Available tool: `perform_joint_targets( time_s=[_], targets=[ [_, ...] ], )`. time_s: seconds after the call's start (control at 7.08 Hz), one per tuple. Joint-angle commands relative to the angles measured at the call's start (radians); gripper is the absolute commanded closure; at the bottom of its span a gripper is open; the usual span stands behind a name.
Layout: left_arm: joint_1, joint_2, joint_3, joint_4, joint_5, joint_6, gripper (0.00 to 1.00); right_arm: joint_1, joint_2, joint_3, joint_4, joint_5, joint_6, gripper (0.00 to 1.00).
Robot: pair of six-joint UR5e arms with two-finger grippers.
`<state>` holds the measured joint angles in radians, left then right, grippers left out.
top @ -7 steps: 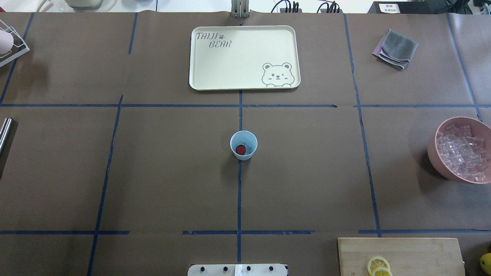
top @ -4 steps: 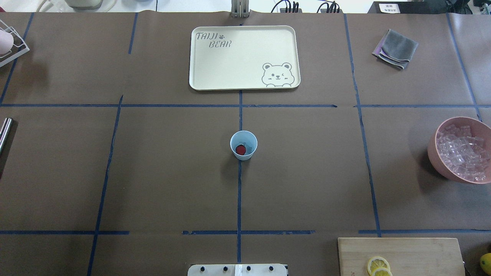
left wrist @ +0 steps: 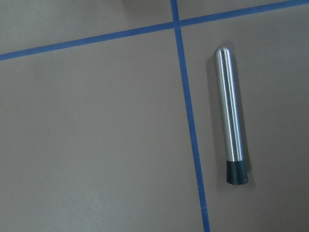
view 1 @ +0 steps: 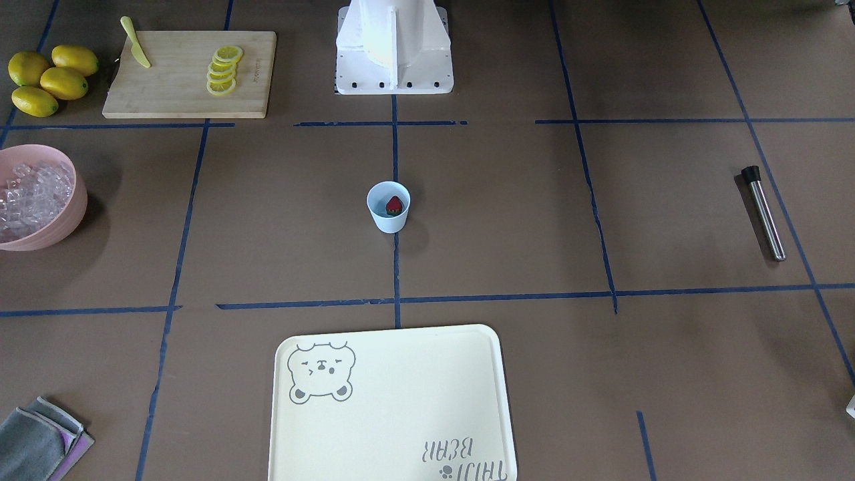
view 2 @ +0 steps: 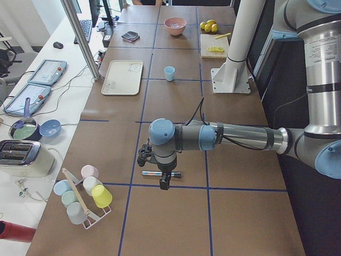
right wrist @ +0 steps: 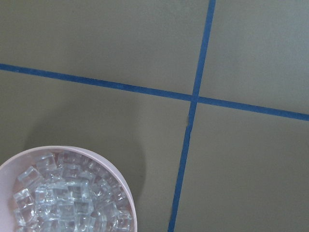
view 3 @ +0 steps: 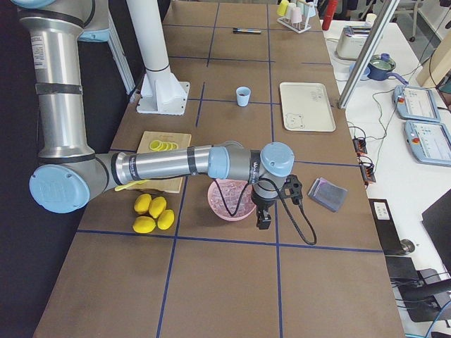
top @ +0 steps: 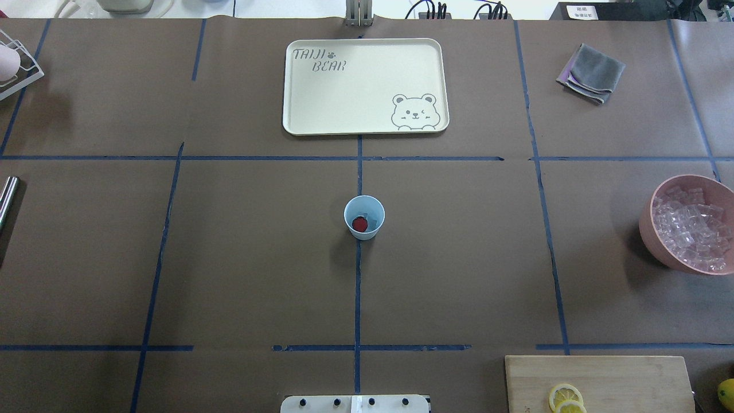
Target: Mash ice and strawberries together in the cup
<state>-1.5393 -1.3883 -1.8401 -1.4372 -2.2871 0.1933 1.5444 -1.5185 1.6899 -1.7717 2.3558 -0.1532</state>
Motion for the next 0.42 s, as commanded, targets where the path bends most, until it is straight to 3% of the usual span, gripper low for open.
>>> perform_joint_targets(
  time_s=[0.0,0.28],
  targets=[
    [0.019,0.000,-0.005,-0.003,0.000,0.000,0.00,-0.015,0.024,0.000,0.001,0.000,0.105,0.00],
    [0.024,-0.003,-0.033,-0.003,0.000,0.000,0.00,-0.015,0.023,0.016,0.012,0.000,0.116,0.00]
  ],
)
